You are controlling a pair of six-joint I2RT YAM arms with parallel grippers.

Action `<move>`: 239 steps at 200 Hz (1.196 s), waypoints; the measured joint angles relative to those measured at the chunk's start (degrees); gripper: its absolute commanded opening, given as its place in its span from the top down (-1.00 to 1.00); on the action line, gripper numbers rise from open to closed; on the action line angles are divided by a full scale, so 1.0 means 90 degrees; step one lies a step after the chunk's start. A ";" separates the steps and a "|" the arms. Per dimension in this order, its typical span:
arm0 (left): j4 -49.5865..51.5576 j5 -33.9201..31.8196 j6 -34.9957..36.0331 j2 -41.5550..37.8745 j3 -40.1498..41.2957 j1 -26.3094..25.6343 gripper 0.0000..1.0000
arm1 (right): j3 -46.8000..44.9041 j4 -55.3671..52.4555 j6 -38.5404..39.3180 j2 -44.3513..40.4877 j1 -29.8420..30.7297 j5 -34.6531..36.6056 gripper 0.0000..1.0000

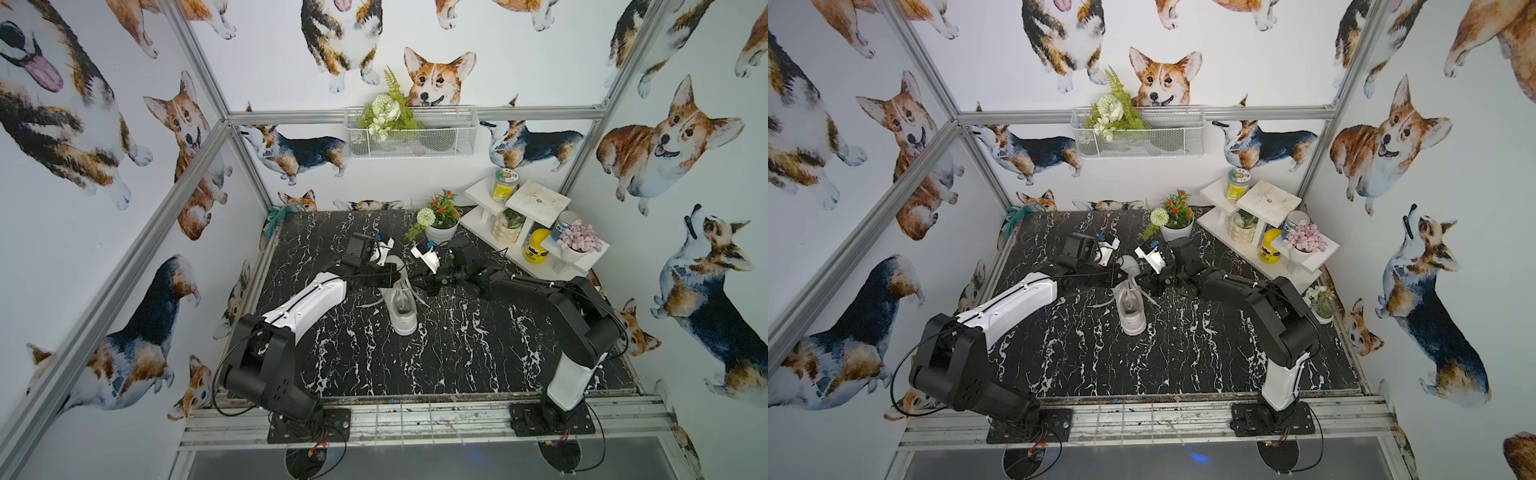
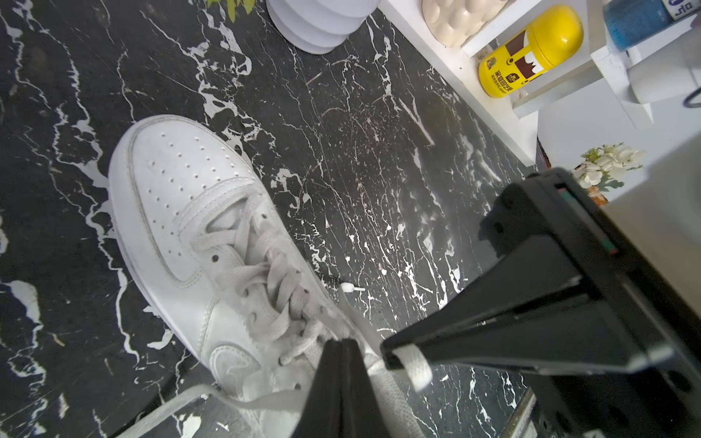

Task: Tie the shoes
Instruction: Cross the shoelace with the shoelace.

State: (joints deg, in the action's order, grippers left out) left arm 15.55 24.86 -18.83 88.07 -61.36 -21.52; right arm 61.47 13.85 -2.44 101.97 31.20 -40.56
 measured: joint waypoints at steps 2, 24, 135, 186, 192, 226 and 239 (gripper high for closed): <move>-0.0010 0.0000 -0.0005 -0.0007 0.0005 0.0000 1.00 | -0.0002 -0.0005 0.0000 0.0000 0.0010 -0.0002 1.00; -0.0034 -0.0002 -0.0007 -0.0015 0.0007 0.0000 1.00 | -0.0002 -0.0019 0.0000 0.0015 0.0095 -0.0007 1.00; -0.0041 -0.0002 -0.0075 -0.0049 0.0029 0.0000 1.00 | 0.0505 -0.0097 -0.0007 0.0546 0.0233 -0.0036 1.00; -0.0044 0.0000 -0.0080 -0.0078 0.0029 0.0000 1.00 | 0.0607 -0.0158 -0.0024 0.0704 0.0243 -0.0022 1.00; -0.0049 0.0002 -0.0080 -0.0080 0.0029 0.0000 1.00 | 0.0617 -0.0155 -0.0024 0.0724 0.0243 -0.0029 1.00; -0.0073 0.0007 -0.0124 -0.0114 0.0029 0.0000 1.00 | 0.0665 -0.0046 -0.0187 0.0806 0.0243 -0.0029 1.00; -0.0109 0.0015 -0.0124 -0.0114 0.0029 0.0000 1.00 | 0.0680 0.0010 -0.0197 0.0840 0.0245 -0.0007 1.00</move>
State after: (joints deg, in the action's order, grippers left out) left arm 14.57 24.99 -19.94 87.05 -61.10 -21.52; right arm 67.59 13.93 -4.21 109.54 33.41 -40.62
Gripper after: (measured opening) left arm 0.067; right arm 0.058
